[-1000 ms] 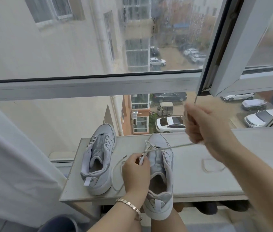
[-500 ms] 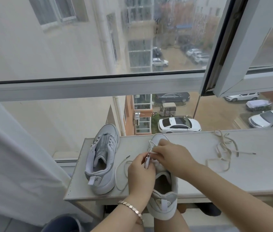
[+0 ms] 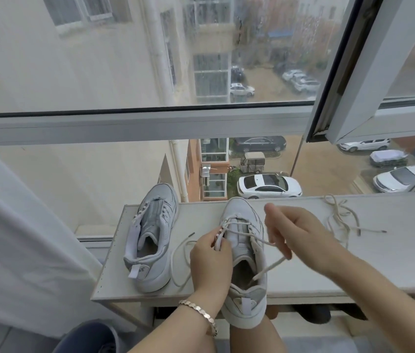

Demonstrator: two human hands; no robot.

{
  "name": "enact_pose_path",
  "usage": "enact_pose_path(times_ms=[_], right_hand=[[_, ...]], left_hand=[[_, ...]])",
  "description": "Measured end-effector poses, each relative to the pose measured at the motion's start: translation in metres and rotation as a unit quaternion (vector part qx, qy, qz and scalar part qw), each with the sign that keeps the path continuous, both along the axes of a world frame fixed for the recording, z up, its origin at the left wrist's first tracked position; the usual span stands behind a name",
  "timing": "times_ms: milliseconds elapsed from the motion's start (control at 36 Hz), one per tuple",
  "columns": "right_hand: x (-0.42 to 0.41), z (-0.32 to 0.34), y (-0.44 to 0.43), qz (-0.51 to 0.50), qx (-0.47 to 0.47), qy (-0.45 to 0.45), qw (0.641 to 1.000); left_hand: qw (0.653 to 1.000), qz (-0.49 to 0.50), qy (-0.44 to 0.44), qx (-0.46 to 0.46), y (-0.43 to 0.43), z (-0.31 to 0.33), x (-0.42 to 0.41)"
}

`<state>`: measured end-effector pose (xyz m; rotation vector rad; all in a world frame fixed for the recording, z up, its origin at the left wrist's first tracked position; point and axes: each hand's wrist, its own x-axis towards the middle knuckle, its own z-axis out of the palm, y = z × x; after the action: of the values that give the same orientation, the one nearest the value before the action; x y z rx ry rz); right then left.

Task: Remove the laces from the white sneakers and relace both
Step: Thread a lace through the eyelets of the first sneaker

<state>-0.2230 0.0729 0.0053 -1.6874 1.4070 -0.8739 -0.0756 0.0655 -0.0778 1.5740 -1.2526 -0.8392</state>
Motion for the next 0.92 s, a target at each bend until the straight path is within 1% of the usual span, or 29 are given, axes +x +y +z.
enact_pose_path(times_ms=[56,111,222,306,361,417,500,556,583,667,722,778,861,889,917], right_hand=[[-0.009,-0.003,-0.010,-0.036,0.044,0.140,0.989],[-0.010,-0.006,-0.017,-0.039,0.036,0.221,0.974],[0.013,-0.011,-0.026,0.020,-0.018,0.308,0.951],[0.031,-0.025,-0.035,0.069,-0.036,0.400,0.913],[0.038,-0.034,-0.039,0.080,-0.063,0.430,0.897],[0.039,-0.041,-0.038,0.097,-0.106,0.410,0.900],[0.035,-0.047,-0.031,0.119,-0.203,0.314,0.920],[0.031,-0.048,-0.027,0.125,-0.211,0.250,0.937],[0.030,-0.047,-0.026,0.129,-0.210,0.233,0.941],[0.026,-0.048,-0.025,0.136,-0.208,0.235,0.940],[0.023,-0.050,-0.025,0.107,-0.159,0.232,0.954],[0.019,-0.048,-0.025,0.029,-0.096,0.205,0.974],[0.013,-0.046,-0.029,-0.106,-0.082,0.196,0.971],[0.010,-0.044,-0.030,-0.125,-0.047,0.203,0.970],[0.008,-0.043,-0.032,-0.126,0.009,0.210,0.970]], left_hand=[[1.000,-0.008,-0.010,-0.002,-0.001,-0.001,0.000],[1.000,-0.017,-0.025,-0.004,-0.003,-0.003,0.000],[0.999,-0.035,-0.034,-0.006,-0.004,-0.002,0.002],[0.998,-0.048,-0.042,-0.008,-0.005,-0.003,0.003],[0.997,-0.055,-0.042,-0.016,-0.005,-0.004,0.004],[0.997,-0.056,-0.042,-0.023,-0.004,-0.005,0.004],[0.997,-0.051,-0.050,-0.042,-0.003,-0.006,0.003],[0.996,-0.058,-0.049,-0.046,-0.002,-0.007,0.003],[0.996,-0.062,-0.049,-0.044,-0.002,-0.008,0.002],[0.996,-0.063,-0.052,-0.033,-0.003,-0.009,0.002],[0.997,-0.062,-0.053,-0.008,-0.005,-0.006,0.001],[0.996,-0.078,-0.035,0.030,-0.008,-0.003,0.002],[0.989,-0.114,0.041,0.081,-0.013,0.007,0.007],[0.986,-0.126,0.070,0.081,-0.017,0.009,0.010],[0.984,-0.138,0.075,0.082,-0.023,0.009,0.013]])
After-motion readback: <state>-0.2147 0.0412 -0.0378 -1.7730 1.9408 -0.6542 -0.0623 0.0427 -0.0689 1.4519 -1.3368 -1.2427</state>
